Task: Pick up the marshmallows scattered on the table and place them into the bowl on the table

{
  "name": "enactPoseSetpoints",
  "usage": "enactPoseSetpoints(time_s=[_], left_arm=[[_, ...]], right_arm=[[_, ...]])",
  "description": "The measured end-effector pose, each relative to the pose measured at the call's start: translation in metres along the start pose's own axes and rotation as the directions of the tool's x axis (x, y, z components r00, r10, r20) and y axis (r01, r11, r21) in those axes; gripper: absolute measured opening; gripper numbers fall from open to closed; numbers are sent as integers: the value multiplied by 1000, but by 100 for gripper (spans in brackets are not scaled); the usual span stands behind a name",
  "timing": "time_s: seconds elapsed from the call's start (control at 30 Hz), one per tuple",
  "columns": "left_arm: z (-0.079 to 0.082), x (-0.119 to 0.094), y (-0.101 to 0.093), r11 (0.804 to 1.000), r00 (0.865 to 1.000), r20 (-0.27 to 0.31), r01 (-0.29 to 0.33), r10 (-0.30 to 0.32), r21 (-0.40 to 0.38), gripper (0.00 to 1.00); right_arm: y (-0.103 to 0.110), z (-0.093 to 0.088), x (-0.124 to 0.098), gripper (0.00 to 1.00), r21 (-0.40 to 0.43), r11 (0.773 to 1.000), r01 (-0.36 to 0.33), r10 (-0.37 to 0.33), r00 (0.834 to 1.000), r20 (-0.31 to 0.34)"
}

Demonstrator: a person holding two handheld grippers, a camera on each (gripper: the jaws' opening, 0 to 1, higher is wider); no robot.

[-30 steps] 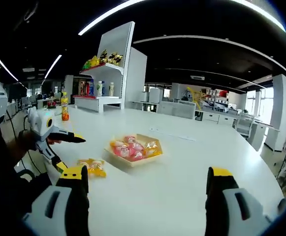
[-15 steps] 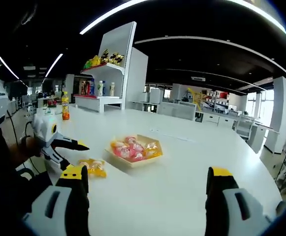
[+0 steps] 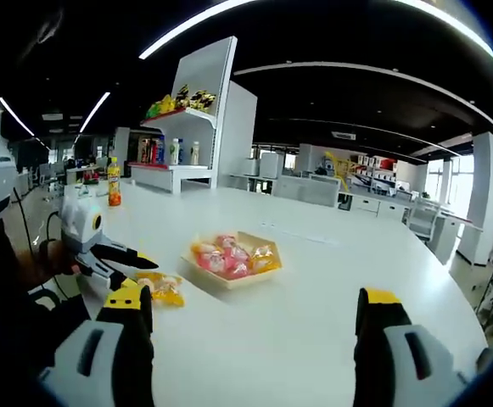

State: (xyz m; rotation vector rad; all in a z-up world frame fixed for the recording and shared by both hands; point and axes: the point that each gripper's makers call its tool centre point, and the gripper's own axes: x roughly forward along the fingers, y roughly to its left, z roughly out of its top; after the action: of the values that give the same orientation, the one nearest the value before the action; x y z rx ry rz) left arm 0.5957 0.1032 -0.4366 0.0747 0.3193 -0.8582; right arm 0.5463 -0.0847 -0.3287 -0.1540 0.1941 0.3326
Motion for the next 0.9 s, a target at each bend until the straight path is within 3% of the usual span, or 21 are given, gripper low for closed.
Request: enactPoseSetpoints(time_s=[0.9], left_arm=[[-9, -4, -6, 997, 999, -42, 27, -30, -74, 30]], right_arm=[[-1, 1, -5, 97, -13, 1000, 11, -11, 1000, -1]])
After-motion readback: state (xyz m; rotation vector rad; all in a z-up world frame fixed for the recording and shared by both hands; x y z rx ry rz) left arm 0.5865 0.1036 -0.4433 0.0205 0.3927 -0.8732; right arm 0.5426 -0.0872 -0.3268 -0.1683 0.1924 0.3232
